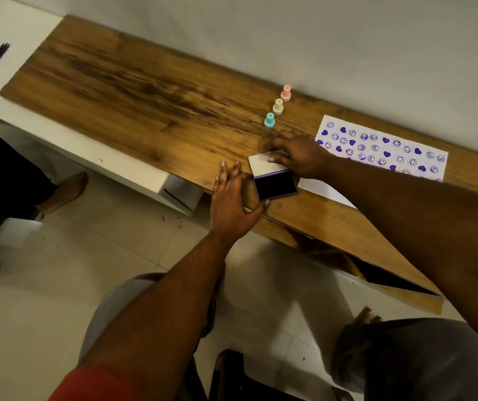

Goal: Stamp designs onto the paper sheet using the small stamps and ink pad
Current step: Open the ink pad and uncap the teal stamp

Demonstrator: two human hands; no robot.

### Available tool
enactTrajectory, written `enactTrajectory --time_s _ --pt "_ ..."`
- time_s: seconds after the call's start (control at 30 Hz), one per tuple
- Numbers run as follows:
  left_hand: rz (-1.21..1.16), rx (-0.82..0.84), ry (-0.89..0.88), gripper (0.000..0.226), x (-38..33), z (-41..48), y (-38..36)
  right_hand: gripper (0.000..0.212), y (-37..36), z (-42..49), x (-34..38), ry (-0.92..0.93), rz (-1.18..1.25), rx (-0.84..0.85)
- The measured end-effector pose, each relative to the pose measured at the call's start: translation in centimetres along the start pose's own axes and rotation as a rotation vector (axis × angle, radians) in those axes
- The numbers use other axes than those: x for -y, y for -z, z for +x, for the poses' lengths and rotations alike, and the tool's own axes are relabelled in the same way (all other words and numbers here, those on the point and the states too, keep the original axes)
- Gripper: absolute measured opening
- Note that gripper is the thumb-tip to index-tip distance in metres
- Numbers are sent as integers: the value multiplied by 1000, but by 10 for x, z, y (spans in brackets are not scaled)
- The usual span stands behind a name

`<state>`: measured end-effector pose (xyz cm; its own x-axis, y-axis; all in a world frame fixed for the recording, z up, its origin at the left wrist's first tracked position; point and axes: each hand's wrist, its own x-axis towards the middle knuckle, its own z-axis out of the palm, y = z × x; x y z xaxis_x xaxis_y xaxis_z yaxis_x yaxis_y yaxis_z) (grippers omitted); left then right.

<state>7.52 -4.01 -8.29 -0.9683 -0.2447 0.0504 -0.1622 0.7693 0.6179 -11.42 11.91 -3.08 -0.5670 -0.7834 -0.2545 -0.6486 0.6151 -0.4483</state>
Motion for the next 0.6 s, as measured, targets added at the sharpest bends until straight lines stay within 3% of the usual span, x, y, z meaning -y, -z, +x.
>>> enactTrajectory --time_s 0.1,0.23,0.3,0.43,0.6 --pt "-34 2 4 75 -3 1 4 40 2 -3 1 19 31 -55" --pt "-71 -61 -57 81 -10 14 15 26 13 0 8 -45 -24 -463" --pt "-91 -92 -56 80 -12 26 22 27 23 8 15 -101 -74 -589" --pt "-103 -158 -32 70 -5 43 37 40 33 32 21 -181 -285 -407" --pt "-97 -203 48 57 0 55 42 33 24 50 20 -196 -327 -347"
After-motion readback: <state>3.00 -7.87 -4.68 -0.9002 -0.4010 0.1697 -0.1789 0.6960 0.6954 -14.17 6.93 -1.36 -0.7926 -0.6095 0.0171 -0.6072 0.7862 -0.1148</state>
